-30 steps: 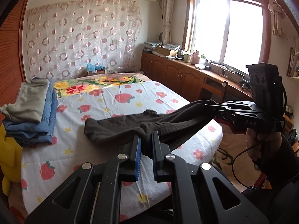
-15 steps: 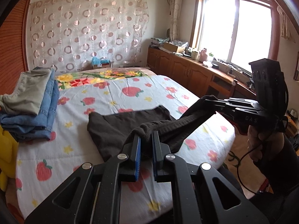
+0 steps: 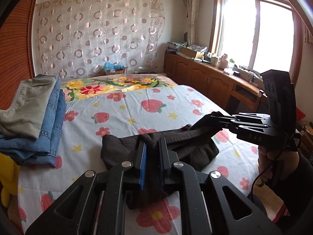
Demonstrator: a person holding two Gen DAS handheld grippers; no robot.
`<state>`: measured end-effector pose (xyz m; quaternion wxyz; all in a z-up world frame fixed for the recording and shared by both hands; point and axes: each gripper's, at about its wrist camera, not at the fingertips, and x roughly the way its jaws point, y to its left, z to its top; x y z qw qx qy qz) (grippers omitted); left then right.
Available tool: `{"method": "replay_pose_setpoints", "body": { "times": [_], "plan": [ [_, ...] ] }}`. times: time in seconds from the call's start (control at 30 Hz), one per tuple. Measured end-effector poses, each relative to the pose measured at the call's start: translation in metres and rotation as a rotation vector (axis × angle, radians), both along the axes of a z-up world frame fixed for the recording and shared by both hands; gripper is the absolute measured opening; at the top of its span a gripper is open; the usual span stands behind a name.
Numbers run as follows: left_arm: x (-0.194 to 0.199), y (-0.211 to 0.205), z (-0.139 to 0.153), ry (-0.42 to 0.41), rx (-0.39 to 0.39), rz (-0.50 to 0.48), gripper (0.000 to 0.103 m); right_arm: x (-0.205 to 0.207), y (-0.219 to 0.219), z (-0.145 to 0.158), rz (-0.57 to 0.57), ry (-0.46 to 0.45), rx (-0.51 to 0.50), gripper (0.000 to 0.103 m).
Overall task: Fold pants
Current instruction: 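Lower the held cuffs onto the waistband with both grippers, then open both grippers to release the cuffs on the folded pants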
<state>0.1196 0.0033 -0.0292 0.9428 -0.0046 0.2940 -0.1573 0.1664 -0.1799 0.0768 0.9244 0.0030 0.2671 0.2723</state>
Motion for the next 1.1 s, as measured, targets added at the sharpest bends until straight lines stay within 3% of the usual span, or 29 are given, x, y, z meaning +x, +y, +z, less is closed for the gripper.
{"method": "replay_pose_setpoints", "body": {
  "times": [0.33,0.4,0.43,0.5,0.57,0.67,0.87,0.97,1.1],
  "plan": [
    [0.008,0.0,-0.015,0.034,0.03,0.024,0.012,0.014,0.013,-0.002,0.007,0.026,-0.03,0.007],
    [0.009,0.001,-0.016,0.041,0.03,0.025,0.017,0.016,0.012,-0.003,0.008,0.026,-0.032,0.007],
    [0.009,0.001,-0.016,0.044,0.028,0.022,0.021,0.017,0.013,-0.003,0.007,0.025,-0.034,0.007],
    [0.009,0.003,-0.016,0.046,0.02,0.024,0.047,0.019,0.013,-0.005,0.01,0.025,-0.036,0.007],
    [0.007,0.005,-0.015,0.032,0.007,0.018,0.054,0.019,0.014,-0.007,0.011,0.025,-0.041,0.007],
    [0.004,0.006,-0.017,0.033,0.02,0.029,0.081,0.02,0.016,-0.008,0.012,0.02,-0.051,0.007],
    [0.001,0.012,-0.029,0.069,0.009,0.035,0.082,0.021,0.011,-0.004,0.007,0.004,-0.051,0.007],
    [-0.001,0.015,-0.035,0.082,0.016,0.044,0.082,0.021,0.007,-0.003,-0.003,0.004,-0.048,0.022],
    [-0.004,0.02,-0.042,0.102,0.008,0.045,0.082,0.014,-0.002,-0.001,-0.016,-0.009,-0.056,0.031]
  ]
}}
